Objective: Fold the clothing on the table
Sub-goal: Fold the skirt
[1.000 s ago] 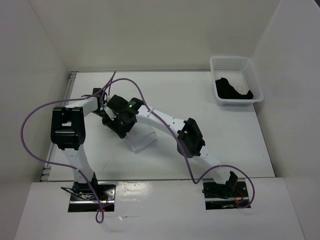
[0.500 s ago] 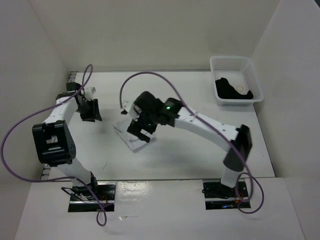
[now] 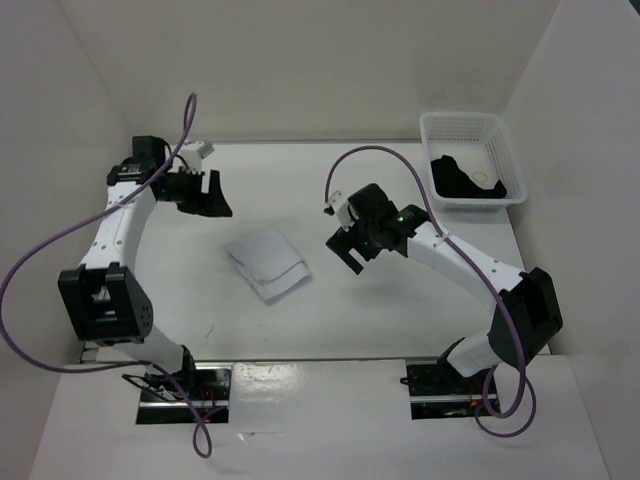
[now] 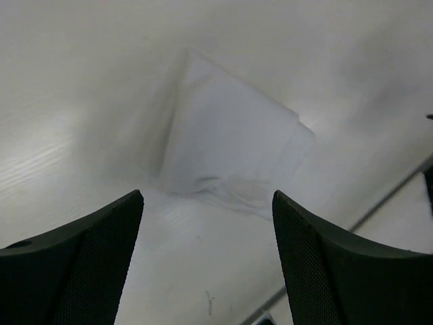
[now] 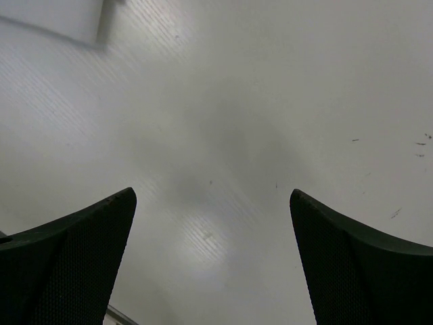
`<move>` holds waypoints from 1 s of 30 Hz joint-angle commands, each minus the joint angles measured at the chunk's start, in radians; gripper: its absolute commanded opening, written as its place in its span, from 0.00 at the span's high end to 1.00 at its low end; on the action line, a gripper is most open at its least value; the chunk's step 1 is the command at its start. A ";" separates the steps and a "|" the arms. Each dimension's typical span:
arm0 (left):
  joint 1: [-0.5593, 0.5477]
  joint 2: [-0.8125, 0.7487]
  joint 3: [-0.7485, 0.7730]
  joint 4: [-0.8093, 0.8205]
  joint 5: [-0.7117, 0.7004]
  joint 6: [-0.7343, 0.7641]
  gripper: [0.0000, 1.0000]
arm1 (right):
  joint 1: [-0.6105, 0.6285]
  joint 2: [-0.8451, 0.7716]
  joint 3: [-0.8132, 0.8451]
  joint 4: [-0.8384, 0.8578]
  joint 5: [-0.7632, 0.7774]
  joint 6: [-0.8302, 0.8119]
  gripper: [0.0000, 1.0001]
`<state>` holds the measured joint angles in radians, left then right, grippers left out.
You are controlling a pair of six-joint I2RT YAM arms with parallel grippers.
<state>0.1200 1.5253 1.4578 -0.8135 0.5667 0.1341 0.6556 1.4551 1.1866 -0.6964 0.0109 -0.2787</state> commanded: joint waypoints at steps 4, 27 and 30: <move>-0.035 0.294 0.012 -0.327 0.421 0.304 0.15 | -0.077 -0.050 -0.033 0.118 -0.018 0.035 0.02; -0.095 0.700 -0.041 -0.323 0.346 0.467 0.13 | -0.091 0.004 -0.051 0.127 -0.038 0.035 0.02; -0.095 0.739 -0.030 -0.323 0.335 0.467 0.13 | -0.091 0.013 -0.061 0.127 -0.026 0.035 0.02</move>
<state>0.0277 2.2002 1.4250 -1.2068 0.9951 0.5674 0.5629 1.4563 1.1374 -0.6125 -0.0185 -0.2478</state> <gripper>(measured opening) 0.870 0.983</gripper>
